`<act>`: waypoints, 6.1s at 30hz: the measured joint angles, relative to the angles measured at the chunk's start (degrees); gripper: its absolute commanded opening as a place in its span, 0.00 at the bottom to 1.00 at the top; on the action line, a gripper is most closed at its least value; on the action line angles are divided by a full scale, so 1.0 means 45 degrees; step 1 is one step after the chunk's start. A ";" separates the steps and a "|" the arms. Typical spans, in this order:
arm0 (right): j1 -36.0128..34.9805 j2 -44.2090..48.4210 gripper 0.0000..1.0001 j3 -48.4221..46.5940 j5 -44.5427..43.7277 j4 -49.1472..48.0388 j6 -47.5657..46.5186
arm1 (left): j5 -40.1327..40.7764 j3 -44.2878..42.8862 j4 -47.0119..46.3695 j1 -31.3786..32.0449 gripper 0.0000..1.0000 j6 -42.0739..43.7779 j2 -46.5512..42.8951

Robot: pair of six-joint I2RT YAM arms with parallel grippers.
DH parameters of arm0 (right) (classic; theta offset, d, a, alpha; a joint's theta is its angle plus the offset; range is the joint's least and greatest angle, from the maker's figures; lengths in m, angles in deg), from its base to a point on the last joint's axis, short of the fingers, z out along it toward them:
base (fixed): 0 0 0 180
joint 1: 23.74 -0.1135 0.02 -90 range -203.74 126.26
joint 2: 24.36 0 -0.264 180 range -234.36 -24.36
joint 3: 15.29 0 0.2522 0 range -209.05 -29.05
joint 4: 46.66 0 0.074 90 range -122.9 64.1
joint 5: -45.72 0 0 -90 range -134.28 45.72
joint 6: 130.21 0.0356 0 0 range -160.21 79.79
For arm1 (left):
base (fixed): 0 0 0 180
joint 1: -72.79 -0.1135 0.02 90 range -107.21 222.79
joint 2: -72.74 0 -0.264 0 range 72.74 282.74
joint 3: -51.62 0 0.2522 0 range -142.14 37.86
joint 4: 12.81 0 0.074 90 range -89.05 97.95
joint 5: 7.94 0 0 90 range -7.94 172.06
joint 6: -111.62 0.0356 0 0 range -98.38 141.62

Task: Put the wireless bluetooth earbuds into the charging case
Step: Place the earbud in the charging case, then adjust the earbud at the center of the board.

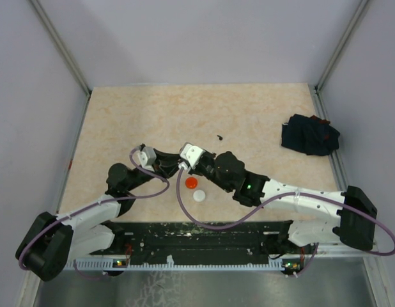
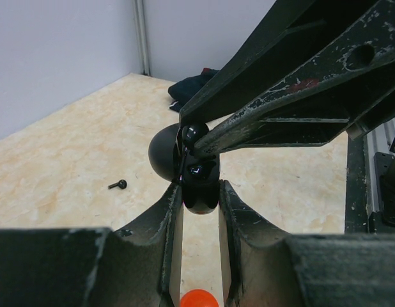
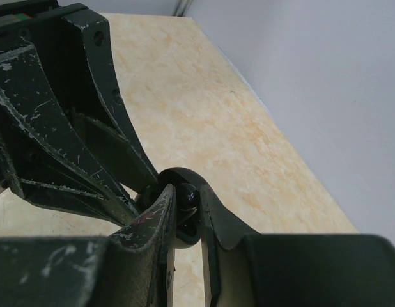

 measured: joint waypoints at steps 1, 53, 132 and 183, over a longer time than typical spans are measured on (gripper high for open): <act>0.0000 0.0000 0.02 -0.0005 0.0000 0.0044 0.0063 | 0.0049 0.0000 0.0083 0.0000 0.00 0.0024 -0.0005; 0.0248 0.0355 0.63 -0.2594 -0.1093 0.4473 0.4046 | 0.0335 0.0219 -0.0408 0.0000 0.00 -0.0189 0.0092; 0.7966 -0.6037 0.47 -0.3274 0.1462 0.5683 0.7300 | -0.0253 0.2035 -0.1880 -0.1894 0.00 -0.0204 0.2793; 0.7257 -0.5965 0.16 -0.1928 0.2011 0.7922 0.8398 | -0.1860 0.2463 -0.4619 -0.2399 0.00 0.0034 0.4269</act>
